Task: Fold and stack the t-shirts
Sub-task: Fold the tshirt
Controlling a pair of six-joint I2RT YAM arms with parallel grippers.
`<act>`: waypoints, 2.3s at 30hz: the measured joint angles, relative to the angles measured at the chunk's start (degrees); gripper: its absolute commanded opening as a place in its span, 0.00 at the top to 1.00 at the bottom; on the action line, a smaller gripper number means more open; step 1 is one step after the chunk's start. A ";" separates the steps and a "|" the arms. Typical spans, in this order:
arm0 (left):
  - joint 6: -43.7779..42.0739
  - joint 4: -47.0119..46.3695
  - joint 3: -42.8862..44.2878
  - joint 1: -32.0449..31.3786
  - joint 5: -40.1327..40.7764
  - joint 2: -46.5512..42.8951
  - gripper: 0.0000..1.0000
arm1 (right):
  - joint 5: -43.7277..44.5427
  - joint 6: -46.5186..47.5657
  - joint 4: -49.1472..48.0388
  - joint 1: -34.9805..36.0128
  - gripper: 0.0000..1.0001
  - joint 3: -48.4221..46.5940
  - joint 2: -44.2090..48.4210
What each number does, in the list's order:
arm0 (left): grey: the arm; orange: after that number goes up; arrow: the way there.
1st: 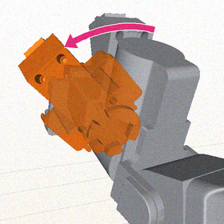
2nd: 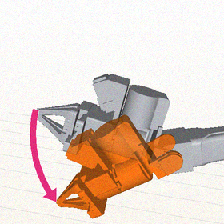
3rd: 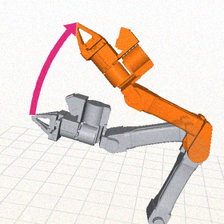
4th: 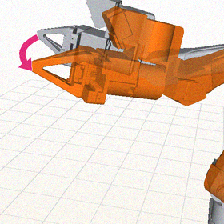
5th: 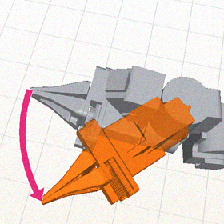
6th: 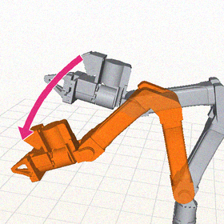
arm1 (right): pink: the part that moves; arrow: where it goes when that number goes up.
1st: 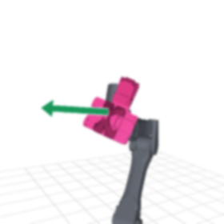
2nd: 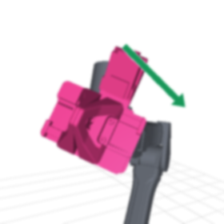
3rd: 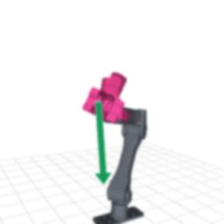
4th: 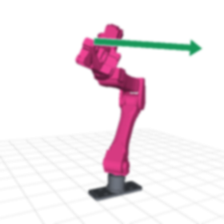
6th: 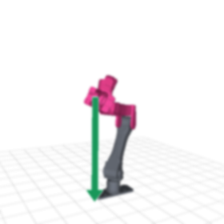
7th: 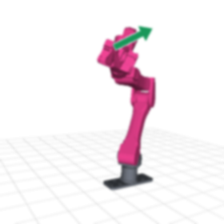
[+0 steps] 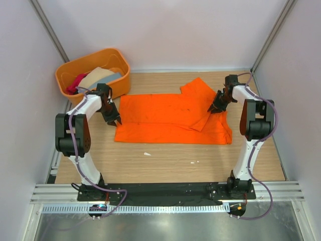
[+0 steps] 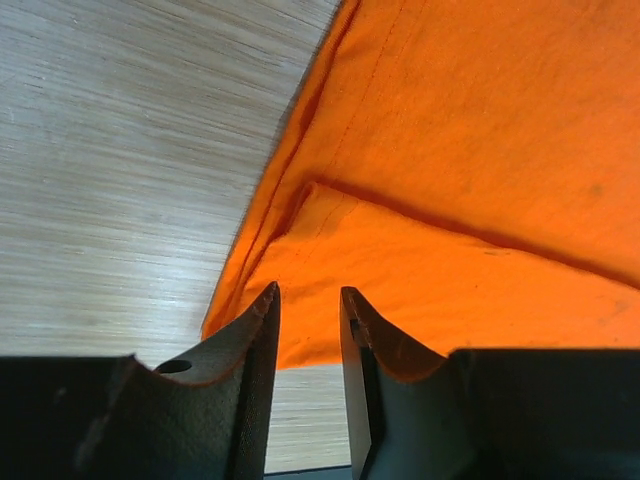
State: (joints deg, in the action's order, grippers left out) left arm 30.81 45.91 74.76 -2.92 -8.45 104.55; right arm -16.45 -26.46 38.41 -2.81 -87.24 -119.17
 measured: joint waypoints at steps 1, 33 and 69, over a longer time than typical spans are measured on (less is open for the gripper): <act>0.02 -0.07 0.00 0.00 0.02 0.24 0.69 | -0.02 -0.20 0.02 0.00 0.75 -0.09 -0.11; 0.20 -3.34 3.98 -0.28 -0.37 8.41 0.77 | -2.32 -2.21 0.52 0.09 0.94 -2.45 -0.98; 3.80 -4.48 -4.04 -0.55 6.58 -4.70 1.00 | -3.89 -9.88 3.17 2.62 0.99 -2.62 9.51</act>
State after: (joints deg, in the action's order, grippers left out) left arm 34.61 41.43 70.72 -3.46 -1.87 99.85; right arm -20.34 -36.34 41.58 -0.19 -89.86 -109.67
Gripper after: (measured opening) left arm 0.005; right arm 0.059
